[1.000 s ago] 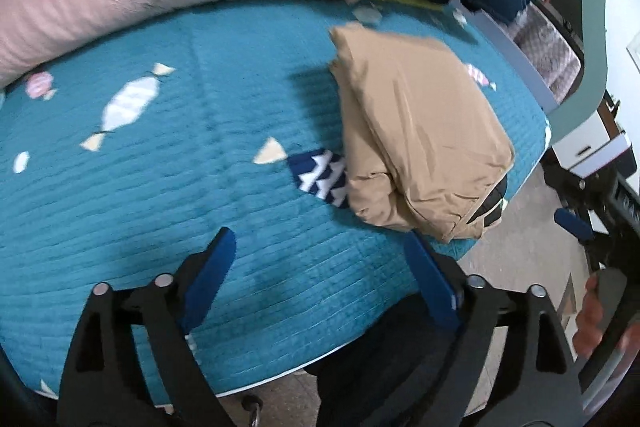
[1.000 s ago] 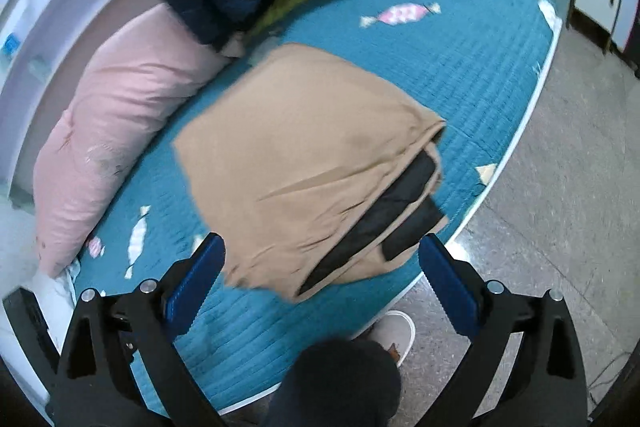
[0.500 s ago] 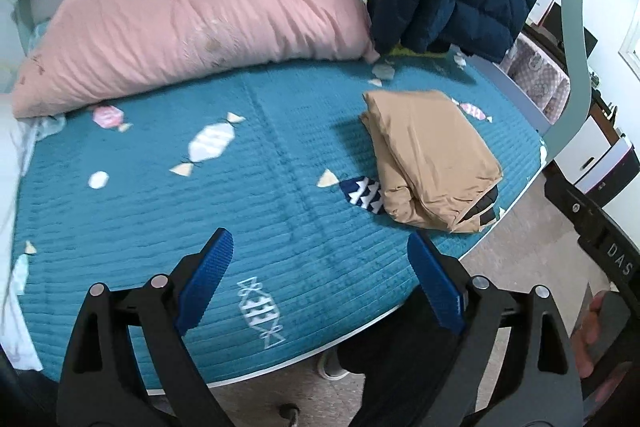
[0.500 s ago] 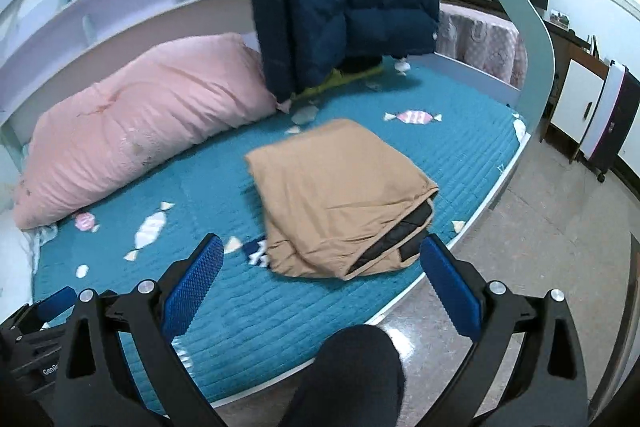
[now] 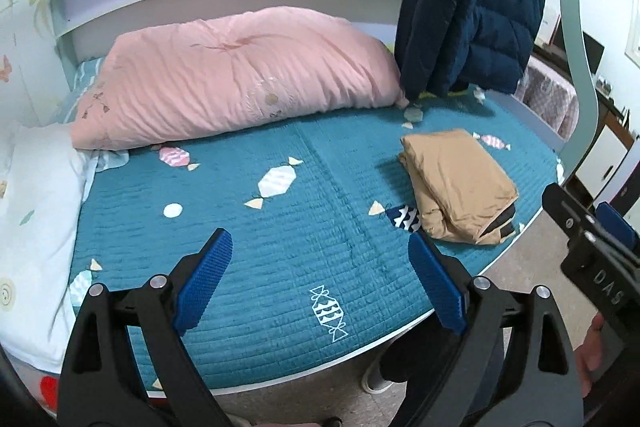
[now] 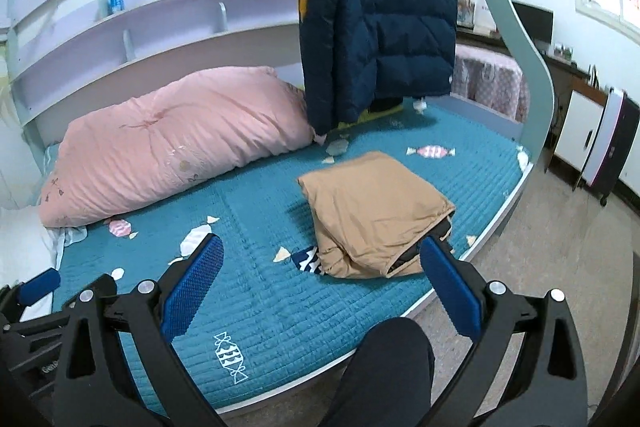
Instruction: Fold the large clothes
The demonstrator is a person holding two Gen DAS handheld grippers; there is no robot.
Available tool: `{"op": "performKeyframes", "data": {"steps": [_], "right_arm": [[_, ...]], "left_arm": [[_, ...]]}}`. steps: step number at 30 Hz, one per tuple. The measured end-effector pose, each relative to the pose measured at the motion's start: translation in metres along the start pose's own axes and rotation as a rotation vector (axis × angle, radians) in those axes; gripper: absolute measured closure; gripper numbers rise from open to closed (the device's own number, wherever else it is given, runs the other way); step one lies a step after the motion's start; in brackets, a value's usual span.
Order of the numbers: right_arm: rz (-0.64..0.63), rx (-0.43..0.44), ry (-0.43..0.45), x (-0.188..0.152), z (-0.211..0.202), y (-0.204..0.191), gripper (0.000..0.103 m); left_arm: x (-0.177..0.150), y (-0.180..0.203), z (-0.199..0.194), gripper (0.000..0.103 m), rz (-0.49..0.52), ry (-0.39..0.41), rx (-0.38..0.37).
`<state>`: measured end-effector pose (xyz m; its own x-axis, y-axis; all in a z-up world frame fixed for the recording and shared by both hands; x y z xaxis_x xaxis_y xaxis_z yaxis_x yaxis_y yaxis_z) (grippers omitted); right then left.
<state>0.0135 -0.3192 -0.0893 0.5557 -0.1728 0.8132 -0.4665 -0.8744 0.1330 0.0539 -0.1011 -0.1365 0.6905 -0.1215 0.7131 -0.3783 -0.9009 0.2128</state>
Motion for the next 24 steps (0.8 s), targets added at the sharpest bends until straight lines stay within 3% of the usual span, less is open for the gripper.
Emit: {"op": "performKeyframes", "data": {"steps": [8,14,24], "right_arm": [[-0.054,-0.075,0.087,0.013,-0.036,-0.012,0.008],[-0.065,-0.078,0.130,0.018,-0.054,-0.016,0.008],[-0.089,-0.090,0.165,0.025,-0.071,-0.019,0.008]], "left_arm": [[0.014,-0.010,-0.042,0.013,-0.022,0.092,0.007],[0.022,-0.008,-0.070,0.013,-0.003,0.156,0.001],[0.022,-0.001,-0.092,0.013,0.014,0.192,-0.018]]}}
Point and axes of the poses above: each gripper's, at about its wrist camera, not at the fingertips, and z roughly the way its jaws point, y to its right, x to its top, the point moved 8 cm from there along z, roughly the way its jaws point, and after that the axes turned 12 degrees about -z, right-handed, at the moved point
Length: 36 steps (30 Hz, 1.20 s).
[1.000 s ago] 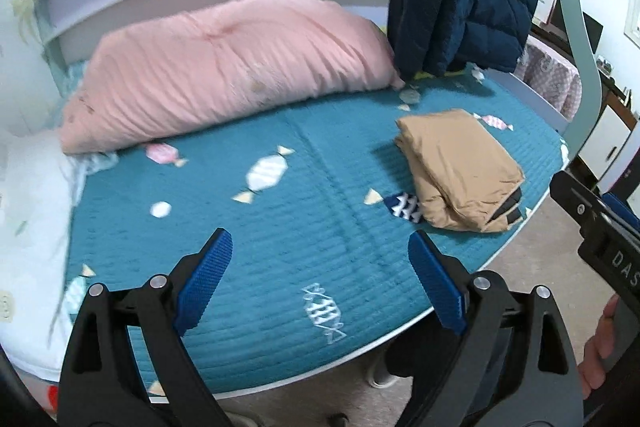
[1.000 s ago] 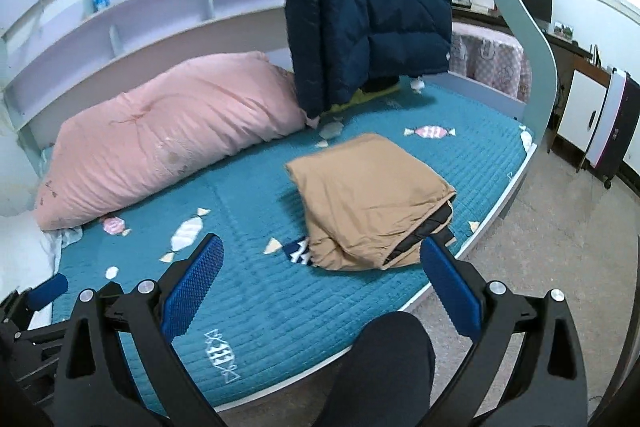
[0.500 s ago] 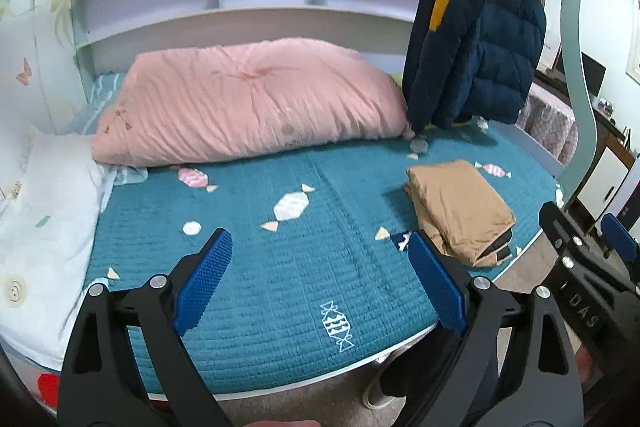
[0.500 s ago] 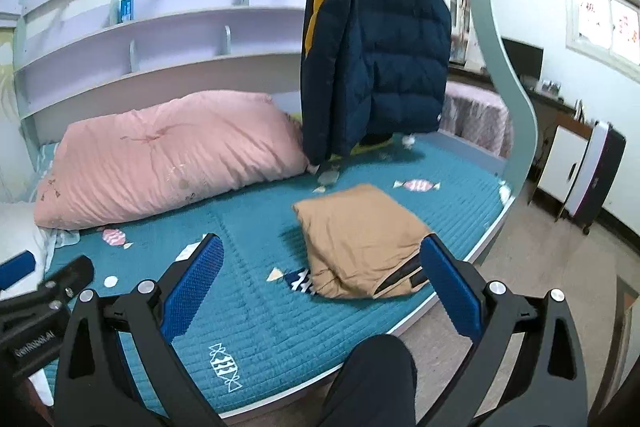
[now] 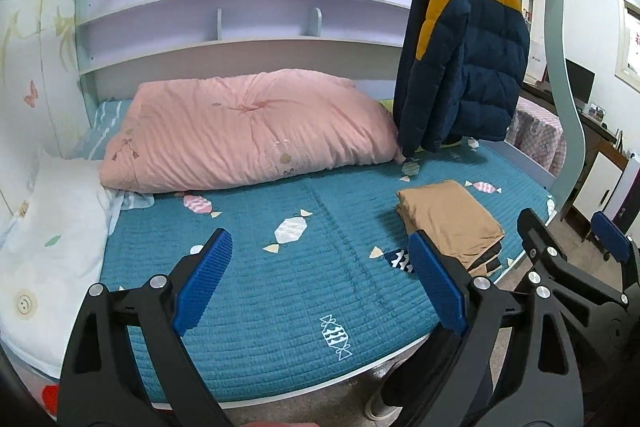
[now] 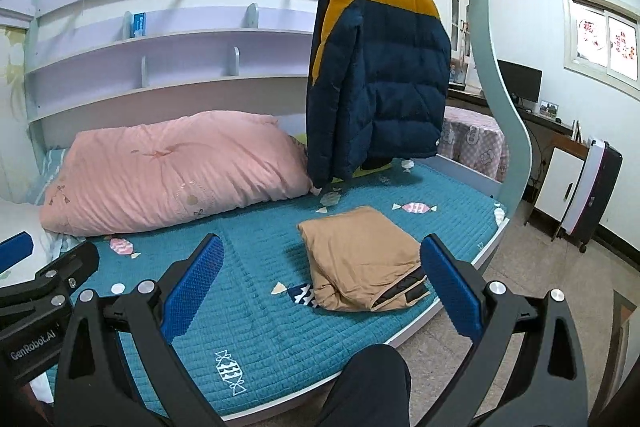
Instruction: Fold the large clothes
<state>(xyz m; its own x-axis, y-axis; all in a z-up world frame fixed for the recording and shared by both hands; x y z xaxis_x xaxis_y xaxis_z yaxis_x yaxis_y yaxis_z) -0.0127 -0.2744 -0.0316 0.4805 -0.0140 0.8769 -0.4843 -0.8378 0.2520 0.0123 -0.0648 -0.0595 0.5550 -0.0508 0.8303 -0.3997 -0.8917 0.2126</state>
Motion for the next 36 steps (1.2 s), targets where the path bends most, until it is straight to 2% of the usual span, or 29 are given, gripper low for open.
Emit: {"op": "performKeyframes", "data": {"steps": [19,36], "right_arm": [[0.001,-0.012,0.008,-0.0012,-0.0088,0.0022,0.008],[0.035,0.021,-0.024,-0.0045,-0.0087,-0.0009,0.008]], "left_arm": [[-0.0005,0.0026,-0.0055,0.013,0.004,0.005,0.000],[-0.0010,-0.0031,-0.0049,0.013,0.012,-0.005,-0.007]]}}
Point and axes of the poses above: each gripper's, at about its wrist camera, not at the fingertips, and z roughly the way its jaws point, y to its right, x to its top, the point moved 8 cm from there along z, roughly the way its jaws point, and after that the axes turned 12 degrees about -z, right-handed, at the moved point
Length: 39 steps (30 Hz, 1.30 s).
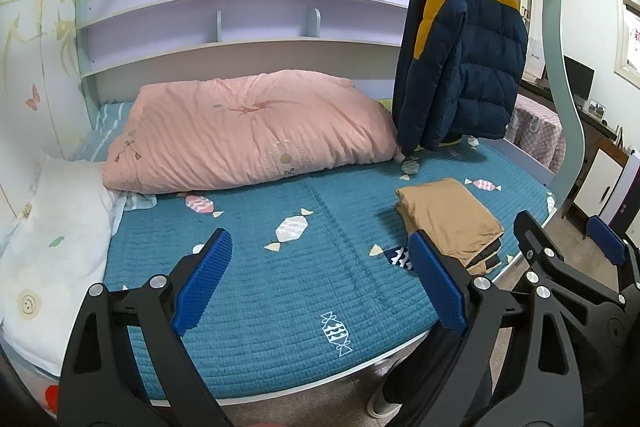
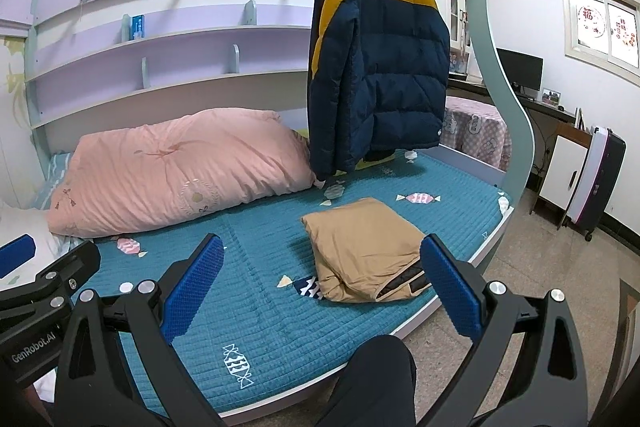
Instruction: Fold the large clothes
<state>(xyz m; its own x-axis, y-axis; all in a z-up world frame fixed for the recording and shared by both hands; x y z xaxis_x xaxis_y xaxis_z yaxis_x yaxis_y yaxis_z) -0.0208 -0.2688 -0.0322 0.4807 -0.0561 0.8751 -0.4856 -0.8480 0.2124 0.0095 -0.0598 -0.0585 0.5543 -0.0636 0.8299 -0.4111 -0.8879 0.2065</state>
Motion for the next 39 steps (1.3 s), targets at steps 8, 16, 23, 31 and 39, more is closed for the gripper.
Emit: {"op": "performKeyframes", "data": {"steps": [8,16,23,31,39], "right_arm": [[0.001,-0.002,-0.002,-0.0002,-0.0011,-0.0013,0.008],[0.002,-0.003,-0.001,-0.0004,-0.0016,-0.0004,0.008],[0.003,-0.009,-0.004,-0.0015,-0.0026,-0.0009,0.008],[0.004,-0.008,-0.004,-0.0016,-0.0031,0.0010,0.008],[0.002,-0.005,-0.005,-0.0013,-0.0029,0.0029,0.008]], "left_arm": [[-0.0006,0.0001,-0.0004,0.013,0.002,0.001,0.001],[-0.0006,-0.0012,-0.0008,0.013,0.003,0.000,0.000],[-0.0009,-0.0012,-0.0016,0.013,0.004,0.002,0.002],[-0.0023,0.0004,-0.0038,0.013,0.003,0.002,0.001],[-0.0040,-0.0005,-0.0046,0.013,-0.004,-0.007,-0.001]]}}
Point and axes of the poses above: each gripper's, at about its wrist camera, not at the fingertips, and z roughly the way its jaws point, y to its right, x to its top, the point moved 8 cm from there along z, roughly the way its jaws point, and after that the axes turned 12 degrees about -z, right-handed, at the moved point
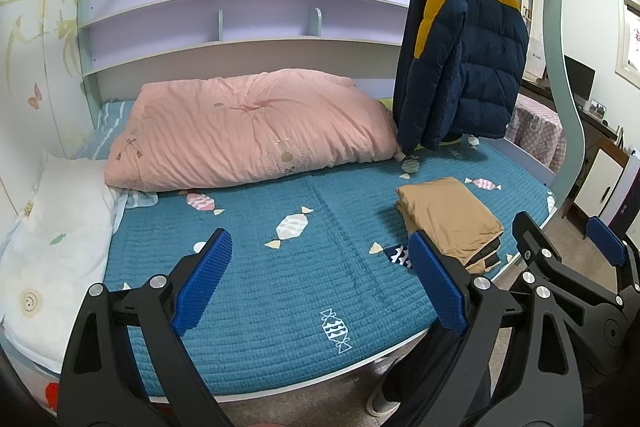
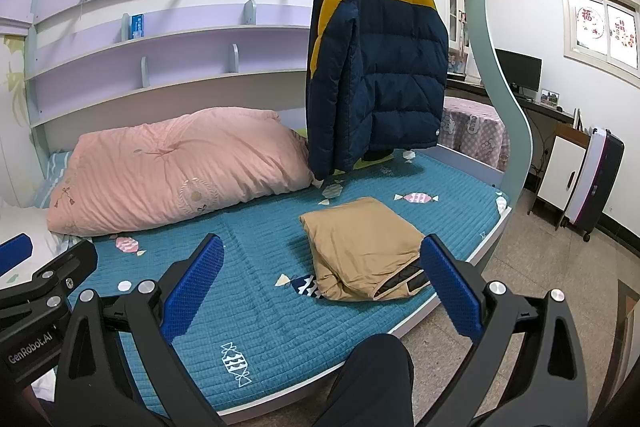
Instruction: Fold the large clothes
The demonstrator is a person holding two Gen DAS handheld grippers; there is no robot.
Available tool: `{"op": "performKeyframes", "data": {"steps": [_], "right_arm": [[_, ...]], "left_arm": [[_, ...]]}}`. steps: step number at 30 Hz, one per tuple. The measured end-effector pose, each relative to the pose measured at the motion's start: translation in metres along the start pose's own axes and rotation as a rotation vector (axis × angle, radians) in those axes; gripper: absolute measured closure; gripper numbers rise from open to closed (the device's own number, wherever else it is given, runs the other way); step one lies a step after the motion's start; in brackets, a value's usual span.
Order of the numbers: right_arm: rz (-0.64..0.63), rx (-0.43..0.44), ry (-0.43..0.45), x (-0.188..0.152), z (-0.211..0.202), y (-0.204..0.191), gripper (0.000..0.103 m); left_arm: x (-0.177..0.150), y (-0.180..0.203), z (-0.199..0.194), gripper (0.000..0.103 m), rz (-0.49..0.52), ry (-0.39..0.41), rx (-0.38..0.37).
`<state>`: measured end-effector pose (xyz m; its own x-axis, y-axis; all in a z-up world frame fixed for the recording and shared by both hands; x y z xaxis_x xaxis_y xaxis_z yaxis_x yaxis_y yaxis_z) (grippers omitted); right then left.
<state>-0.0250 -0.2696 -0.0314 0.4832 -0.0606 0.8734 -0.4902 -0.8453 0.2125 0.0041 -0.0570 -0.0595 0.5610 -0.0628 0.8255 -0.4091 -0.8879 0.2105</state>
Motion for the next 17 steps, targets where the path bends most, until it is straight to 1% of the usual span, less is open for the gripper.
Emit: {"op": "performKeyframes", "data": {"steps": [17], "right_arm": [[0.002,-0.003,-0.005,-0.0013,-0.0022,0.0030,0.008]], "left_arm": [[-0.0011,-0.0001,-0.0012,0.013,0.009,0.007,0.007]]}}
Point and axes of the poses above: each gripper's, at about its wrist camera, not at the fingertips, and z roughly the way its jaws point, y to its right, x to its top, the point moved 8 cm from there along z, roughly the way its jaws point, and after that the axes turned 12 degrees about -z, right-handed, at the moved point
